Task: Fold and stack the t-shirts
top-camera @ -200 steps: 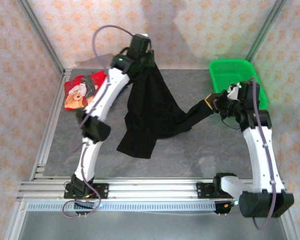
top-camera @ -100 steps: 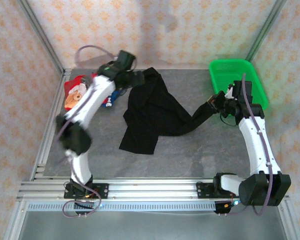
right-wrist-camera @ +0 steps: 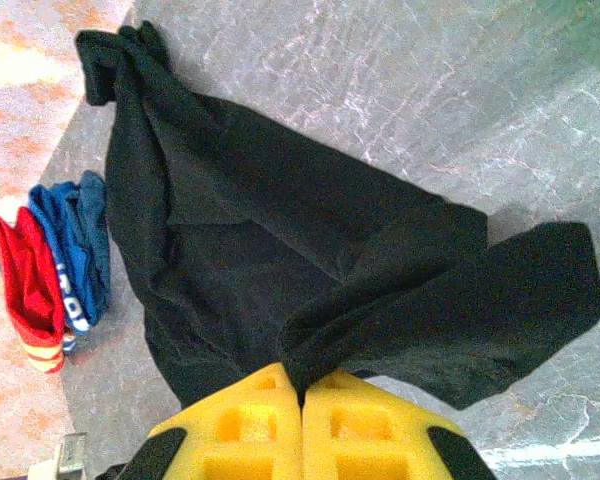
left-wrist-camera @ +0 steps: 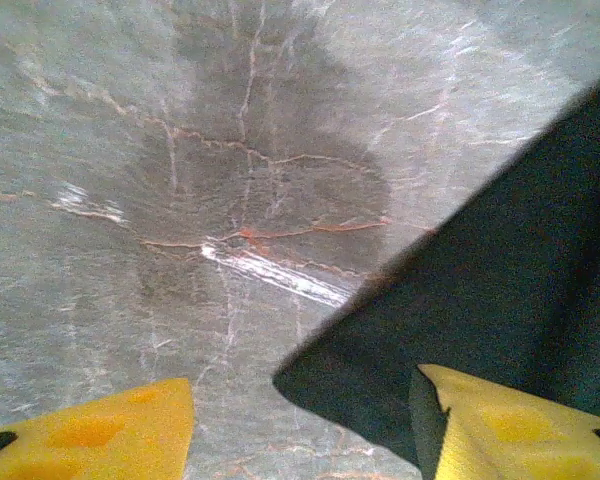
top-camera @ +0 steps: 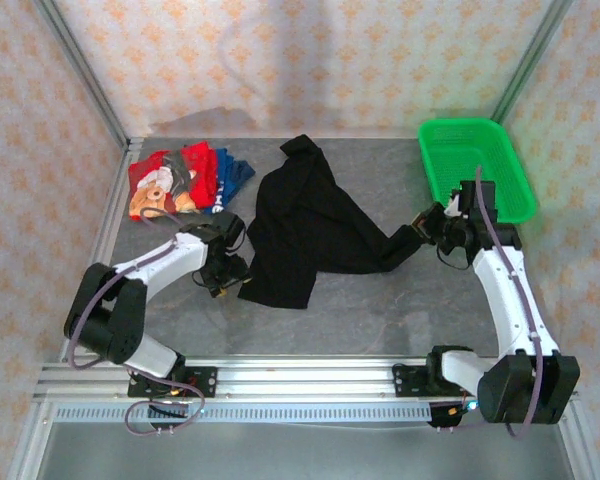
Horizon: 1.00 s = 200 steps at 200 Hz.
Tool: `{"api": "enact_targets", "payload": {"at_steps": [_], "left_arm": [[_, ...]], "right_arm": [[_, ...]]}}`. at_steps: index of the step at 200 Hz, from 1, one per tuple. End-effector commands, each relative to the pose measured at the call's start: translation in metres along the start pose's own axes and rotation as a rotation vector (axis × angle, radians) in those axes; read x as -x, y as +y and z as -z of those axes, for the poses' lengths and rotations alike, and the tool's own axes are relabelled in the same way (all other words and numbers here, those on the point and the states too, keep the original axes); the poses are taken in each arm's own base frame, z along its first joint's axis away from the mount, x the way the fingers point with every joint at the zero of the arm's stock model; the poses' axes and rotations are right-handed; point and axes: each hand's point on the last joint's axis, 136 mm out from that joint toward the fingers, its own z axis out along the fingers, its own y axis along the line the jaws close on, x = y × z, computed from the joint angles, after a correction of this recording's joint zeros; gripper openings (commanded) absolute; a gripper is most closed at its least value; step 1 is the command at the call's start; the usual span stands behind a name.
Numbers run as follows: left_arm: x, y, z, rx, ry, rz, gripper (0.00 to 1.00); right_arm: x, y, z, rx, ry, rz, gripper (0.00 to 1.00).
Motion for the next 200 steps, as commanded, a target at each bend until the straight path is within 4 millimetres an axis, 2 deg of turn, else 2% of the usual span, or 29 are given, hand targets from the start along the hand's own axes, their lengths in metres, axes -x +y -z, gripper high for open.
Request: {"api": "enact_targets", "payload": {"at_steps": [1, 21, 43, 61, 114, 137, 156, 172, 200], "left_arm": [[0.007, -0.026, 0.005, -0.111, -0.026, 0.011, 0.57], [0.002, -0.022, -0.01, -0.087, 0.008, 0.013, 0.55], [-0.002, -0.029, -0.022, -0.118, 0.035, 0.028, 0.51], [-0.007, -0.032, -0.022, -0.091, 0.045, -0.004, 0.5], [-0.019, -0.017, -0.028, -0.022, 0.07, -0.043, 0.45], [-0.018, -0.02, -0.041, -0.021, 0.081, -0.047, 0.33], [-0.015, -0.031, -0.047, -0.045, 0.08, -0.062, 0.18], [-0.006, -0.038, -0.036, -0.063, 0.042, -0.078, 0.0], [0.014, -0.049, 0.02, -0.145, -0.092, -0.08, 0.0]], "right_arm": [[-0.003, -0.008, 0.003, -0.027, -0.009, 0.025, 0.0], [-0.006, -0.014, 0.003, -0.045, -0.008, 0.027, 0.0], [-0.008, -0.017, 0.002, -0.048, -0.011, 0.025, 0.0], [-0.008, -0.02, 0.004, -0.069, -0.014, 0.036, 0.0], [-0.007, -0.023, 0.005, -0.092, -0.017, 0.049, 0.0], [-0.007, -0.029, 0.003, -0.111, -0.022, 0.047, 0.0], [-0.005, -0.034, 0.0, -0.112, -0.032, 0.014, 0.0], [-0.002, -0.037, 0.003, -0.119, -0.047, -0.013, 0.0], [0.003, -0.034, 0.018, -0.135, -0.083, -0.011, 0.0]]}}
